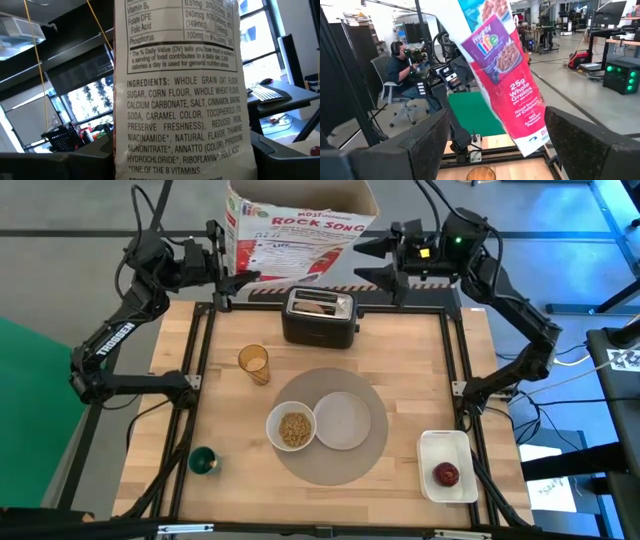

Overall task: Arrange a breakfast setting
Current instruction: Pour the cereal into the white bowl

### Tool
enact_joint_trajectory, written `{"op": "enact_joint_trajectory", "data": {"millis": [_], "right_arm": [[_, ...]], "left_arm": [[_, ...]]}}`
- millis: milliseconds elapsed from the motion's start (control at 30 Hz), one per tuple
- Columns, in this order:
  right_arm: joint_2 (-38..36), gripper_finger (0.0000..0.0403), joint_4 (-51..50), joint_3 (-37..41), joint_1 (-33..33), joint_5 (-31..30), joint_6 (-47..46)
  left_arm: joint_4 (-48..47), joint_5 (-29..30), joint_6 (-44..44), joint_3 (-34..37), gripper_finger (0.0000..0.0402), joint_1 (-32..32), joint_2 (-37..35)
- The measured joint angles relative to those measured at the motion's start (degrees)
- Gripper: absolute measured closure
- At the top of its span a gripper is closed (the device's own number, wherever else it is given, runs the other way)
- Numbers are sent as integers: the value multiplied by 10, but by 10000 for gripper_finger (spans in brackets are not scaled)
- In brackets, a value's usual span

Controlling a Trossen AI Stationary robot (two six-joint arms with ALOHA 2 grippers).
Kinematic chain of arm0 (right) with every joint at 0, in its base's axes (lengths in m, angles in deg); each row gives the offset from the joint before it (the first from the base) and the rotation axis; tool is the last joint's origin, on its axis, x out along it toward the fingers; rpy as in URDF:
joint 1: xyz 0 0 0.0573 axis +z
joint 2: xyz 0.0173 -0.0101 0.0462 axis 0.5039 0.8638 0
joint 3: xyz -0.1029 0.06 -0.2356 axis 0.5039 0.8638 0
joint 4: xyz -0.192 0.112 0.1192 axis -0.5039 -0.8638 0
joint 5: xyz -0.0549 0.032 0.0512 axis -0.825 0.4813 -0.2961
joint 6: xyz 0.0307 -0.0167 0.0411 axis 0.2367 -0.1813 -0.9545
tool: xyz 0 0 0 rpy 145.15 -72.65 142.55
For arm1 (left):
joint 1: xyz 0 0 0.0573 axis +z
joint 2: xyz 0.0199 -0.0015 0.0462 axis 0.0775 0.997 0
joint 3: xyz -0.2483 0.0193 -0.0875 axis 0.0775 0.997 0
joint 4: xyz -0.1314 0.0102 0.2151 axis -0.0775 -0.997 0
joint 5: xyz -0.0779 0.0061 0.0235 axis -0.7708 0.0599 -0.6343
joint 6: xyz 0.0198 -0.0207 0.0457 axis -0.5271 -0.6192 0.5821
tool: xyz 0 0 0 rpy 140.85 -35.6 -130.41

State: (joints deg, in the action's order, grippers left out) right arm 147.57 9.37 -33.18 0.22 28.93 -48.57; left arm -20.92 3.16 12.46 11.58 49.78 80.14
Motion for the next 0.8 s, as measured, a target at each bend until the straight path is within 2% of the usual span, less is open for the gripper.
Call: {"op": "enact_joint_trajectory", "data": {"millis": [433, 800], "right_arm": [[4, 88, 20, 0, 0, -1, 9], [21, 88, 65, 0, 23, 15, 14]], "left_arm": [[4, 0, -27, 0, 173, -2, 0], [5, -6, -42, 0, 173, -36, 25]]}}
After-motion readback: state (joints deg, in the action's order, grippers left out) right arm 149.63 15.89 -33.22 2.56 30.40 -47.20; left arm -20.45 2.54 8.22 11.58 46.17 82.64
